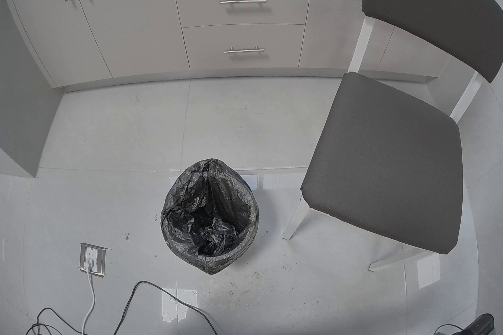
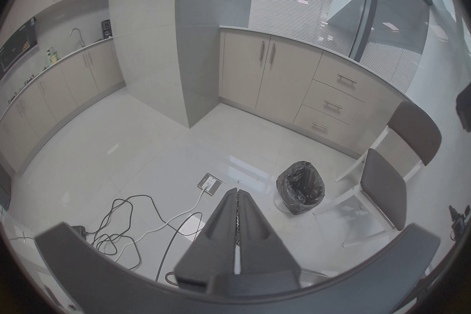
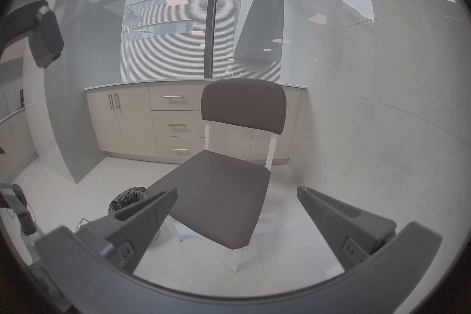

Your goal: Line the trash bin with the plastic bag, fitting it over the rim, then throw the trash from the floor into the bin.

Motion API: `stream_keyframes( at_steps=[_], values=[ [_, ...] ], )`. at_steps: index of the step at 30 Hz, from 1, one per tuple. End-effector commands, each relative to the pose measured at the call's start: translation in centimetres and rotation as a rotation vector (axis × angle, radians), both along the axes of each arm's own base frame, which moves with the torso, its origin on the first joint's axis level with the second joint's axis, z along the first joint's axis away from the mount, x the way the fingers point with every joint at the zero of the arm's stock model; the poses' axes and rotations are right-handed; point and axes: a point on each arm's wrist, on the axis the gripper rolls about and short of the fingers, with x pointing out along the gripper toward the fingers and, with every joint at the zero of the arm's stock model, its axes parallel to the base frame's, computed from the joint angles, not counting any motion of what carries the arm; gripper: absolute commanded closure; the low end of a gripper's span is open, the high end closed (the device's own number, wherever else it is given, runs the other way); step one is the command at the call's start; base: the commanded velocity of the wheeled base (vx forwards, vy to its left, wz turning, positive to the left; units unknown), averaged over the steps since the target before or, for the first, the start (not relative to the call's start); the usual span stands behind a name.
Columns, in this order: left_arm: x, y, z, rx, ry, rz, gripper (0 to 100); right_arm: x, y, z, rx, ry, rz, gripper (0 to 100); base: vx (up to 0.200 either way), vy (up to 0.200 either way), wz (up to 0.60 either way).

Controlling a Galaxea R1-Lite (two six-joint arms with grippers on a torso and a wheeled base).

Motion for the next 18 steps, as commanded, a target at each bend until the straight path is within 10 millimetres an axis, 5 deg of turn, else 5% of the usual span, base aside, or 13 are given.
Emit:
stream_keyframes(
  at_steps=[1,11,15,18],
  values=[
    [0.5,-0.7,-3.2,-0.001,-0.002,0.028,100,-0.5,0.2,-1.8,0.002,-0.023,-0.02,0,0.0,0.0,0.0],
    [12.1,-0.7,-7.6,0.088,-0.169,0.015,100,4.0,0.4,-5.5,-0.028,-0.125,0.068,0,0.0,0.0,0.0],
    [14.7,-0.6,-10.2,0.265,-0.248,0.032,100,4.5,0.4,-6.4,-0.007,-0.097,0.072,0,0.0,0.0,0.0],
    [15.1,-0.6,-10.1,0.332,-0.321,0.035,100,4.6,0.4,-6.7,0.013,-0.087,0.077,0,0.0,0.0,0.0]
  ],
)
